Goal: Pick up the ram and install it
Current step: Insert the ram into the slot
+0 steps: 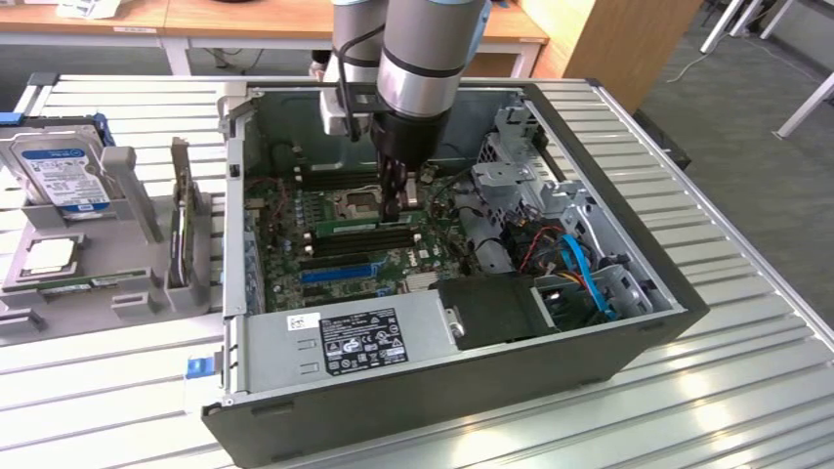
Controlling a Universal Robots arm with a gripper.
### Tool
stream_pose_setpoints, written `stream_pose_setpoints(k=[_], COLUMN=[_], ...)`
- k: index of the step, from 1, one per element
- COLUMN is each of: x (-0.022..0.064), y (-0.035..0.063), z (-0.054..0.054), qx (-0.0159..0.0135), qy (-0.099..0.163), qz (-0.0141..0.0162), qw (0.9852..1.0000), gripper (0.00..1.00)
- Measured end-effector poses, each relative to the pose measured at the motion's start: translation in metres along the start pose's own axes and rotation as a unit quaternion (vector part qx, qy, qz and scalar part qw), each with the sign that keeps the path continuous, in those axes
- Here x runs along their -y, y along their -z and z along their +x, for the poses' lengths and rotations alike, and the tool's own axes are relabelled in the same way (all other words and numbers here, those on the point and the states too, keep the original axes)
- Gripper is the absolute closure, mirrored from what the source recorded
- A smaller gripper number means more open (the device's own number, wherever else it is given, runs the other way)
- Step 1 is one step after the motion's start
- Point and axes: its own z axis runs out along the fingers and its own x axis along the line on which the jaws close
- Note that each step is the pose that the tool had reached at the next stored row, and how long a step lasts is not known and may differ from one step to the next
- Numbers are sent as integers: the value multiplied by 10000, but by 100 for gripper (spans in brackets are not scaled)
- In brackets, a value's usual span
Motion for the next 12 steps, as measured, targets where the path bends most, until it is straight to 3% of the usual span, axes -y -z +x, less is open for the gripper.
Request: stream_pose_setpoints(k=[12], x=[2], y=[-49], z=[5], qx=[0], qy=[0], qz=[0], qw=[10000], gripper=[88])
